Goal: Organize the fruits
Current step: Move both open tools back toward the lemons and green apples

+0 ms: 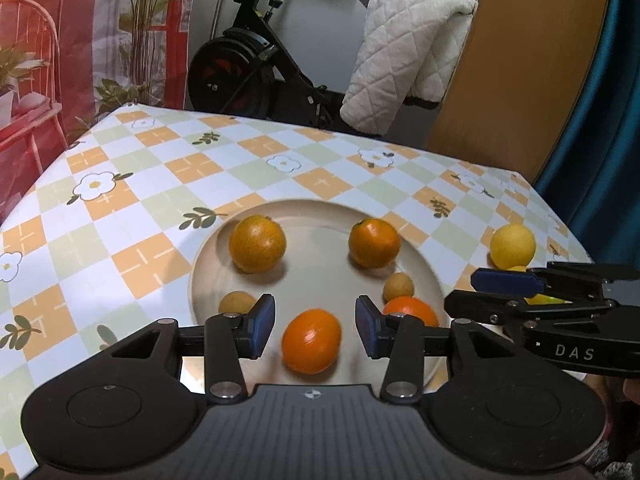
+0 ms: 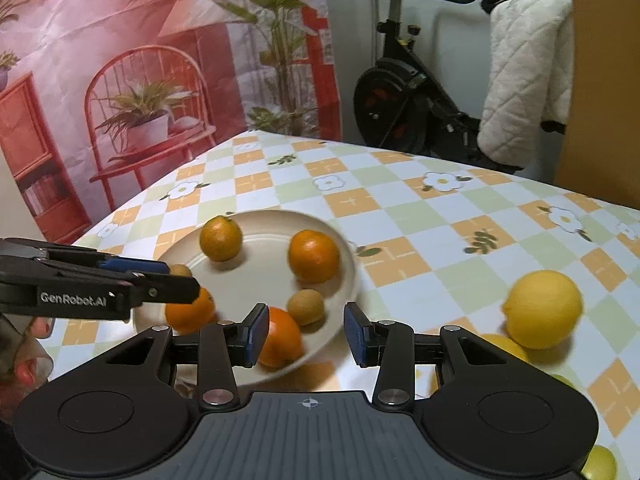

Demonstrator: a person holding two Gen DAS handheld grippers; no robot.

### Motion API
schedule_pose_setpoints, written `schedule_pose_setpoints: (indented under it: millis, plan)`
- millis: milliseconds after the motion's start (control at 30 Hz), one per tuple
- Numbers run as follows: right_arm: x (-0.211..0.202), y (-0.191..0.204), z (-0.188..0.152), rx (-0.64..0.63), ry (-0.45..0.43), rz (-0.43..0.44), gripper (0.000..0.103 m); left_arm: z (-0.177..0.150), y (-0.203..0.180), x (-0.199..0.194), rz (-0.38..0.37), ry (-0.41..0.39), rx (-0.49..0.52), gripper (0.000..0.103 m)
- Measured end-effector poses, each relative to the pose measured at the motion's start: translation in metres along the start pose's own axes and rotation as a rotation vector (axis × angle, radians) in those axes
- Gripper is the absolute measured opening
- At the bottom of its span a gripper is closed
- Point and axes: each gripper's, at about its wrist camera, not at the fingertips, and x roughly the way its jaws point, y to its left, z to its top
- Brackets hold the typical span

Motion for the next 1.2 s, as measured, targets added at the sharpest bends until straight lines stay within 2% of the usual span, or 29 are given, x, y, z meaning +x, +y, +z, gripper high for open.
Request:
schedule_pose_setpoints:
  millis: [433,867,1067,1200]
  plan:
    - [-0.049,-0.058,-0.018,0.057,-0.041,-0.104,0.038,0.012,-0.043,0.001,-0.032,-0.049,-0.008,0.047]
    - [-0.095,-0.111,-0.052,0.103,-0.051,-0.228,0.039,0.005,-0.104,0.021,-0.135,-0.025,0.011,0.047]
    - [-0.109,-0.127,-0.065,0.124,-0.046,-0.257,0.04,-0.003,-0.129,0.025,-0.168,-0.004,0.059,0.047]
    - [-0.112,-0.132,-0.074,0.14,-0.032,-0.259,0.046,-0.008,-0.142,0.025,-0.191,0.003,0.092,0.046]
